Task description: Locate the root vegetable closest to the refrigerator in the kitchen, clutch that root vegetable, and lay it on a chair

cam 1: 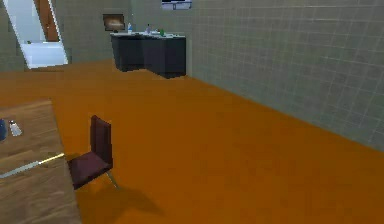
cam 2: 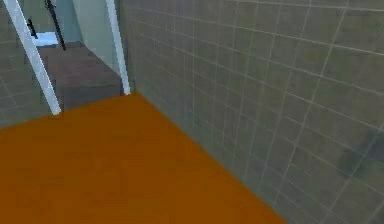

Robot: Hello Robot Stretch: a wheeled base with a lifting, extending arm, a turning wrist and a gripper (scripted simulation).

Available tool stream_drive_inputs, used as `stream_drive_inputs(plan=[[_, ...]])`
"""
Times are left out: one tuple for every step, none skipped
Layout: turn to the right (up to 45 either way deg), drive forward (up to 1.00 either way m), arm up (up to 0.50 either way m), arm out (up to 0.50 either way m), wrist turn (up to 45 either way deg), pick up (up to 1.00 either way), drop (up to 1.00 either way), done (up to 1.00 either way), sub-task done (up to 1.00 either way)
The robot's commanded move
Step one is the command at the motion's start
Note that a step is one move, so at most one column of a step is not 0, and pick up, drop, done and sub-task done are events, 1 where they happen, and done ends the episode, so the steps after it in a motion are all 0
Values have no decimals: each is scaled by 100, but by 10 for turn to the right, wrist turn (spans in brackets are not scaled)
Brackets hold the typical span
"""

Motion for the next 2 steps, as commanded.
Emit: stream_drive_inputs(plan=[[0, 100, 0, 0, 0, 0, 0, 0, 0], [-30, 0, 0, 0, 0, 0, 0, 0, 0]])
